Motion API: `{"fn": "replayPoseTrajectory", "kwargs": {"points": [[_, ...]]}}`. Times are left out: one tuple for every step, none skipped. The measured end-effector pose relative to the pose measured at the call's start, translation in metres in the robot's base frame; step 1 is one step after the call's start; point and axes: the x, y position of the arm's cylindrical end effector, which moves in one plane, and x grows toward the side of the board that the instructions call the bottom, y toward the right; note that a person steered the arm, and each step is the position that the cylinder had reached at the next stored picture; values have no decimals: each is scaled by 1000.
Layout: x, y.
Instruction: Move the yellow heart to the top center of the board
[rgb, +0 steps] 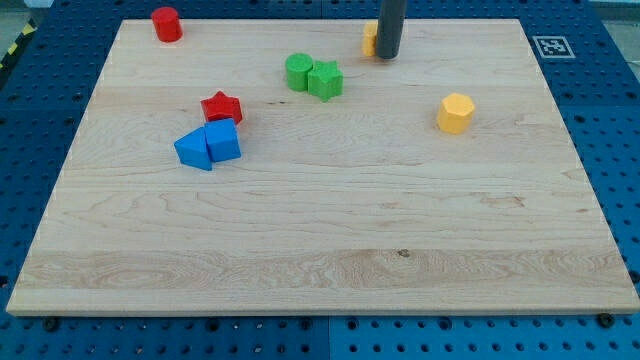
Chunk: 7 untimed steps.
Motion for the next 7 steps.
{"fn": "replayPoseTrajectory", "kwargs": {"points": [[0,38],[-12,48],[-30,40],[-37,22],[-32,13],[-30,-6],[-30,-34]]}}
